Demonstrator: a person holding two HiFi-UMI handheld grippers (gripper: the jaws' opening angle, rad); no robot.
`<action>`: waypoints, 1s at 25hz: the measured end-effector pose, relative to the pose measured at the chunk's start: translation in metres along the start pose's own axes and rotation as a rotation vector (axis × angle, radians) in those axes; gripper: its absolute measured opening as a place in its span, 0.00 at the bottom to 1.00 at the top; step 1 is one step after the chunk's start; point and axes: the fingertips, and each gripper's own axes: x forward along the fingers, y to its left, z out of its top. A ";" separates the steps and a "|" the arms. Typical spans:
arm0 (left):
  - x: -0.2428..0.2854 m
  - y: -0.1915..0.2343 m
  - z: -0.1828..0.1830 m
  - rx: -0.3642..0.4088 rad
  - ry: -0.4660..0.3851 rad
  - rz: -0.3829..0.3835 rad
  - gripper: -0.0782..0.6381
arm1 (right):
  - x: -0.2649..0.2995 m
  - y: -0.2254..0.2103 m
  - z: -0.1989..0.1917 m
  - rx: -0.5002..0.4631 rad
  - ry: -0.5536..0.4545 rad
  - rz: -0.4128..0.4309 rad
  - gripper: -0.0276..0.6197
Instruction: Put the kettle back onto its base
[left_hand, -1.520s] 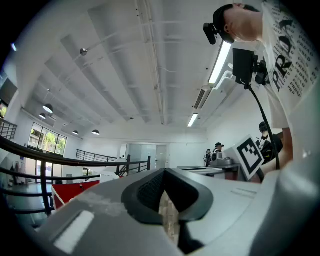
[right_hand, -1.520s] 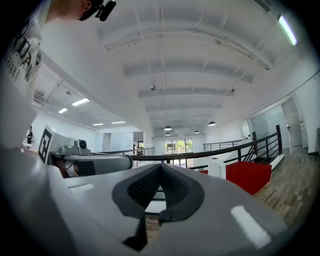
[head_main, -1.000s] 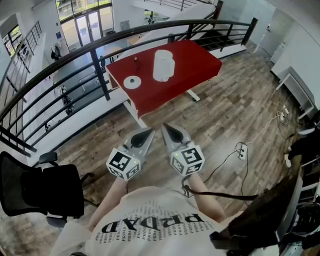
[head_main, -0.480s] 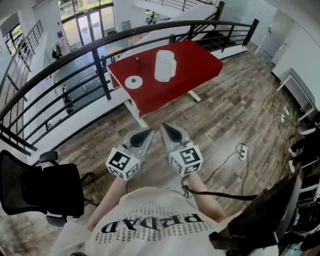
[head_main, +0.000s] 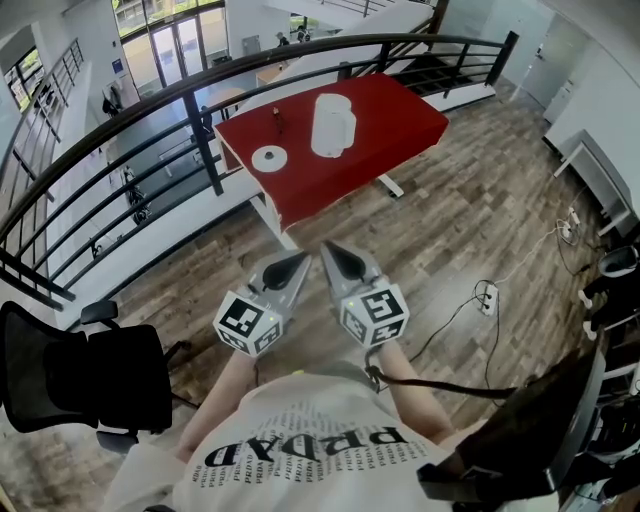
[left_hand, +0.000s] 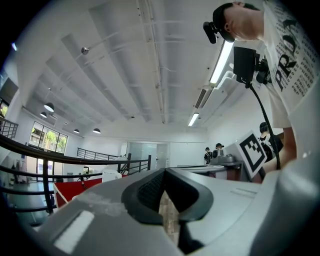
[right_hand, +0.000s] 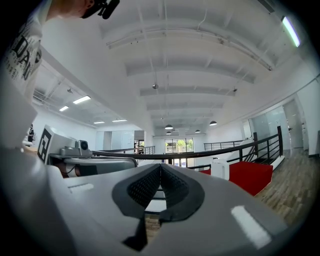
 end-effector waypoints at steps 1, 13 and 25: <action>-0.001 0.000 -0.001 -0.003 0.003 -0.001 0.12 | 0.001 0.000 -0.001 0.001 0.003 0.000 0.06; 0.012 0.017 -0.006 -0.010 0.016 0.030 0.12 | 0.018 -0.012 -0.006 0.016 0.015 0.030 0.06; 0.050 0.053 -0.006 -0.004 0.022 0.076 0.12 | 0.057 -0.050 -0.006 0.007 0.037 0.083 0.06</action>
